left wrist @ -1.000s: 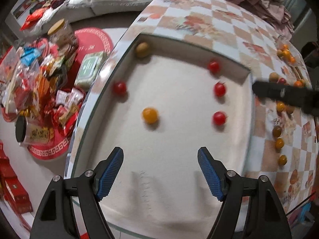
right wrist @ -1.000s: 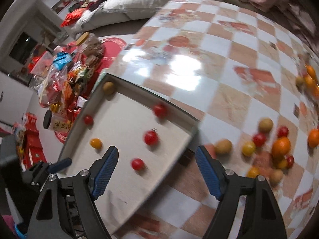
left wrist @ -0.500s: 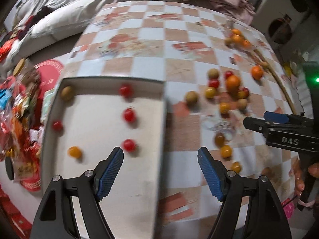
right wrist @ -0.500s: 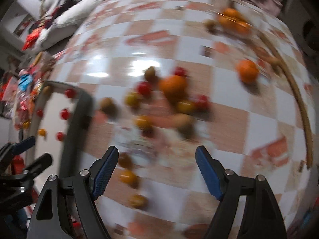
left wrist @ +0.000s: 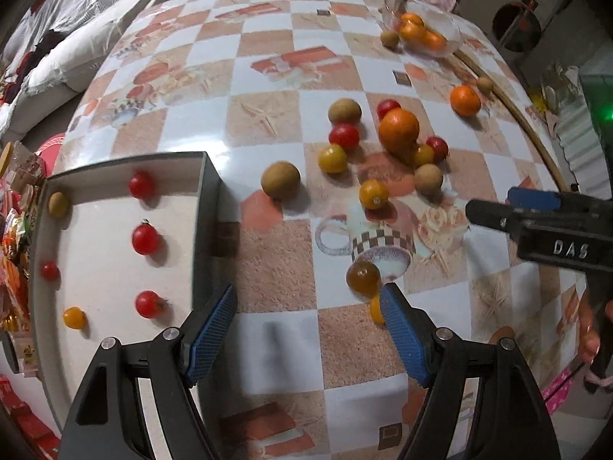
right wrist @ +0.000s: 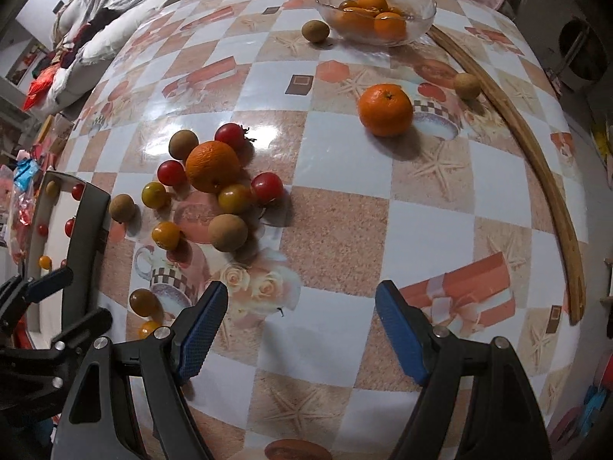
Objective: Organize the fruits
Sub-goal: 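Move both open tools back over the fruit on the table, then grasp a small orange tomato with the left tool while the right tool grasps a red cherry tomato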
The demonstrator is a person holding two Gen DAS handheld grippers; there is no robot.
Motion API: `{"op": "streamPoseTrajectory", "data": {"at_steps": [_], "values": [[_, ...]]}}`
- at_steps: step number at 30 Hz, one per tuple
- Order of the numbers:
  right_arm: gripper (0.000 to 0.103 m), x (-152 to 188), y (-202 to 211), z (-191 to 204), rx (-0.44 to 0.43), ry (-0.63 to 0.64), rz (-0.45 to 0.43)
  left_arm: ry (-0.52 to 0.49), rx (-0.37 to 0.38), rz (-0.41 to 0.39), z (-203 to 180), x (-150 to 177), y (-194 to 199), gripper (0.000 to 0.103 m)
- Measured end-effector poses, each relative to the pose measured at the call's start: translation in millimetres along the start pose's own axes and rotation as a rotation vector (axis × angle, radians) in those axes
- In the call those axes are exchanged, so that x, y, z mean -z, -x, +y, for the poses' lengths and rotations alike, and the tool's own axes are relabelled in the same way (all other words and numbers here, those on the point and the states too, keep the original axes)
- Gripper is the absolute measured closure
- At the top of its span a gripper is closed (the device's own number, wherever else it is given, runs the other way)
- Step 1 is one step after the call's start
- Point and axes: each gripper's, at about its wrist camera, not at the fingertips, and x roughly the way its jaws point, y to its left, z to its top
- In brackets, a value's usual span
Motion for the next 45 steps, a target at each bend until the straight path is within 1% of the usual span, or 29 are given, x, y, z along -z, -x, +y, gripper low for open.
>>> {"op": "streamPoseTrajectory", "data": {"at_steps": [4, 8, 10, 11, 13, 15, 17, 18, 19, 24, 27, 29, 31, 32, 33, 35, 36, 37, 38, 39, 40, 45], "values": [[0.021, 0, -2, -2, -0.007, 0.000, -0.008, 0.016, 0.032, 0.008, -4, -4, -5, 0.026], [0.023, -4, -2, -4, -0.008, 0.007, -0.024, 0.030, 0.040, -0.001, -14, -18, -13, 0.026], [0.033, -8, -2, -5, -0.010, 0.007, -0.032, 0.023, 0.039, -0.008, -19, -25, -17, 0.026], [0.036, -11, -3, -6, -0.015, 0.009, -0.032, 0.021, 0.039, -0.009, -21, -28, -19, 0.026], [0.046, -16, -6, -6, -0.024, 0.020, -0.027, 0.013, 0.041, -0.012, -25, -34, -24, 0.026], [0.051, -20, -10, -6, -0.037, 0.035, -0.022, 0.004, 0.040, -0.012, -28, -38, -27, 0.026], [0.052, -23, -14, -4, -0.049, 0.061, -0.021, -0.003, 0.041, -0.008, -31, -41, -31, 0.032], [0.053, -25, -16, -2, -0.054, 0.085, -0.020, -0.007, 0.043, -0.001, -32, -42, -34, 0.037], [0.053, -27, -18, 1, -0.056, 0.106, -0.018, -0.009, 0.042, 0.004, -33, -44, -36, 0.038], [0.053, -40, -22, 13, -0.065, 0.196, -0.043, -0.005, 0.035, 0.003, -36, -49, -43, 0.038], [0.054, -46, -24, 14, -0.081, 0.214, -0.052, 0.003, 0.031, 0.005, -38, -53, -46, 0.038], [0.061, -48, -23, 13, -0.088, 0.220, -0.057, 0.002, 0.027, -0.001, -39, -55, -47, 0.038], [0.071, -48, -24, 12, -0.113, 0.223, -0.050, 0.005, 0.025, -0.003, -41, -58, -48, 0.038], [0.075, -48, -24, 13, -0.125, 0.228, -0.046, 0.006, 0.026, -0.003, -43, -59, -48, 0.041], [0.080, -47, -24, 14, -0.137, 0.235, -0.040, 0.004, 0.015, -0.004, -44, -60, -49, 0.045], [0.080, -47, -25, 14, -0.153, 0.240, -0.031, 0.004, 0.003, -0.006, -47, -62, -49, 0.051], [0.081, -46, -25, 13, -0.164, 0.233, -0.027, 0.006, -0.002, -0.007, -47, -62, -49, 0.057], [0.081, -46, -25, 11, -0.176, 0.218, -0.021, 0.007, -0.010, -0.009, -47, -62, -48, 0.064], [0.081, -46, -25, 9, -0.185, 0.203, -0.018, 0.008, -0.011, -0.013, -47, -62, -48, 0.069], [0.081, -45, -25, 7, -0.189, 0.186, -0.017, 0.013, -0.001, -0.015, -45, -62, -48, 0.078], [0.081, -44, -24, 4, -0.191, 0.171, -0.018, 0.022, 0.008, -0.015, -43, -62, -47, 0.080], [0.081, -38, -16, -4, -0.191, 0.126, -0.021, 0.076, 0.065, -0.022, -30, -55, -41, 0.080]]}}
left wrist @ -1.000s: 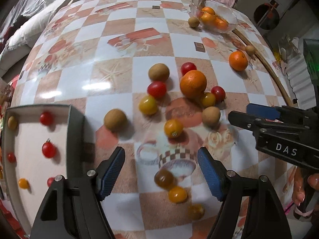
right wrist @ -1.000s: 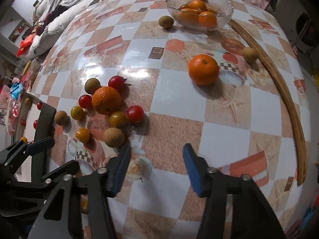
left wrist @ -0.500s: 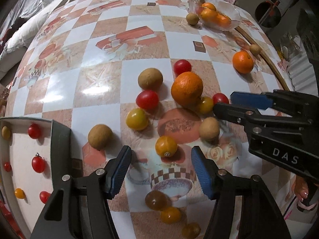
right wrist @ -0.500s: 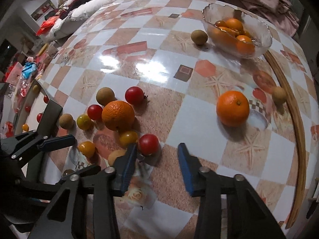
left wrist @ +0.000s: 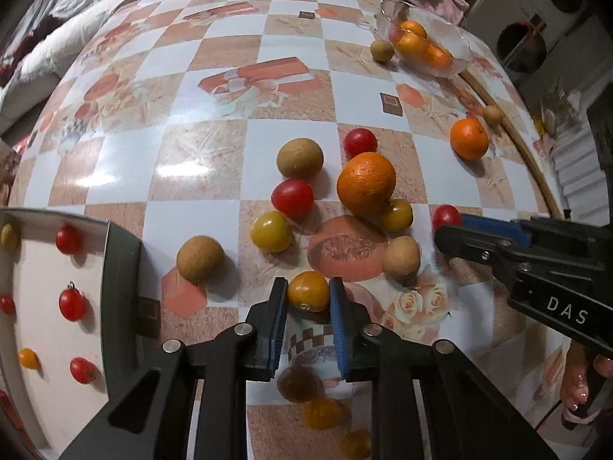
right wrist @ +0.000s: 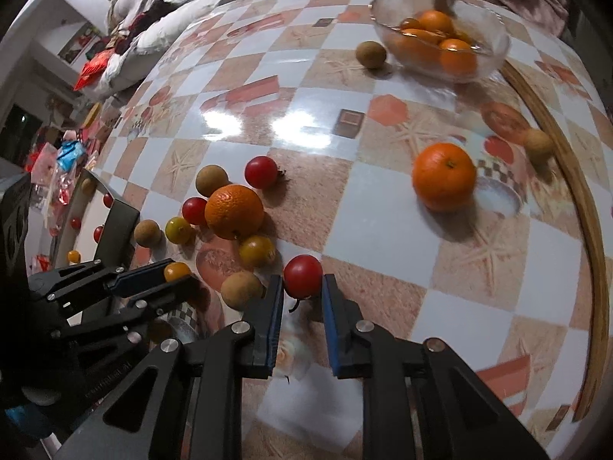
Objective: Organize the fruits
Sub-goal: 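Grasp a small orange tomato with the left tool while the right tool grasps a red cherry tomato, then carry both tomatoes to the white tray and open both tools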
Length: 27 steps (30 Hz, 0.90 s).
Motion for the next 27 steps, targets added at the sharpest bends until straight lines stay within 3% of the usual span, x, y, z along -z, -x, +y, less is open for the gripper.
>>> {"op": "streamPoseTrajectory", "data": {"at_steps": [16, 27], "values": [[0.081, 11, 20, 8, -0.005, -0.047, -0.006, -0.004, 0.040, -0.030, 9, 9, 36, 0.080], [0.081, 6, 21, 43, -0.007, -0.005, 0.000, 0.036, 0.020, -0.068, 47, 26, 65, 0.080]]}}
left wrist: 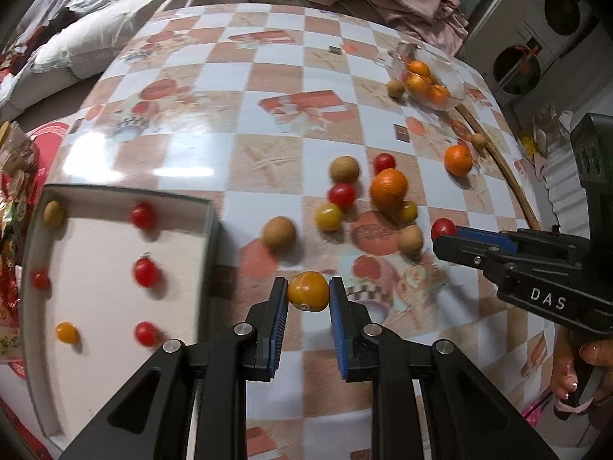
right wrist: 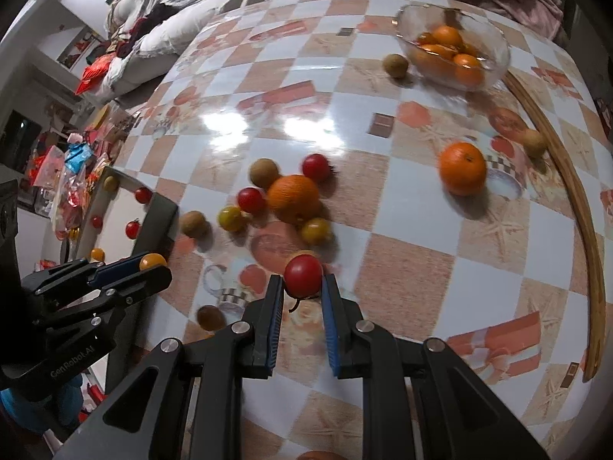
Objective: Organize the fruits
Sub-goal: 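Carry both tomatoes to the white tray and open both tools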
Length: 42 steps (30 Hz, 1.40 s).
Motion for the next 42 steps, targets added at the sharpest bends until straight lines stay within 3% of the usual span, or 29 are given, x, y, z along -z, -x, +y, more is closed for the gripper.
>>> {"op": "streamPoseTrajectory", "data": {"at_steps": [15, 26, 34, 42], "values": [[0.081, -13, -15, 96, -0.053, 0.159, 0.028, 0.151, -0.089, -0.043, 93, 41, 44, 0.080], [0.081, -16, -40, 176, -0.113, 0.290, 0.076, 0.282, -0.160, -0.037, 159, 79, 54, 0.080], [0.081, -13, -60, 219, -0.131, 0.365, 0.122, 0.342, -0.184, -0.019, 189, 95, 50, 0.080], [0.081, -15, -75, 238, -0.129, 0.389, 0.151, 0.363, -0.206, -0.001, 204, 101, 41, 0.080]]}}
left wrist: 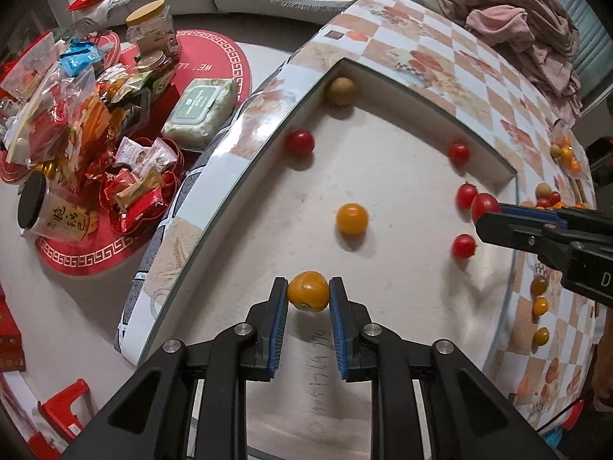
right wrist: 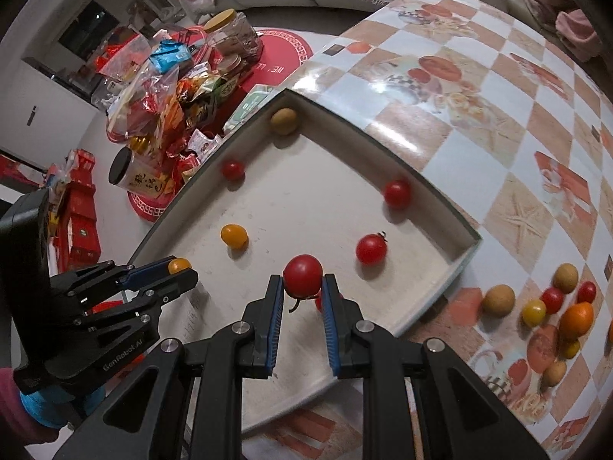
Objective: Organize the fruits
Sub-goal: 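Carry both tomatoes to the white tray and open both tools, then move both open tools back over the fruit on the table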
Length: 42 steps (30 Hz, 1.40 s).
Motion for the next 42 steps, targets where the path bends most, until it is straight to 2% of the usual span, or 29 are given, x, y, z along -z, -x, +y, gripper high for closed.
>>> {"op": "streamPoseTrajectory", "data": {"at_steps": [13, 22, 23, 24, 25, 27, 30, 32, 36, 42], "values": [[0.081, -20, -40, 5, 0.040, 0.016, 0.045, -0.052, -0.041, 0.014, -3, 3, -14, 0.080], [0.079, -15, -49, 8, 0.077, 0.043, 0.064, -0.078, -0.055, 0.021, -5, 6, -14, 0.079], [0.079, -17, -50, 8, 0.077, 0.042, 0.065, -0.080, -0.066, 0.020, -5, 6, -13, 0.075], [0.078, -17, -50, 8, 0.075, 0.042, 0.066, -0.079, -0.075, 0.019, -5, 7, -13, 0.054], [0.077, -17, -49, 8, 0.073, 0.041, 0.066, -0.070, -0.074, 0.016, -4, 7, -13, 0.030], [0.071, -16, -49, 9, 0.069, 0.045, 0.066, -0.066, -0.069, -0.015, -4, 10, -8, 0.028], [0.066, -16, -47, 11, 0.066, 0.048, 0.056, -0.077, -0.073, 0.003, -5, 11, -9, 0.028], [0.059, -16, -44, 12, 0.064, 0.043, 0.047, -0.075, -0.065, 0.014, -4, 11, -10, 0.028], [0.023, -17, -29, 12, 0.048, 0.022, 0.000, -0.073, -0.073, 0.024, -7, 11, -7, 0.028], [0.021, -15, 6, 2, 0.035, -0.038, -0.086, -0.135, -0.069, 0.016, -29, 6, 2, 0.028]]}}
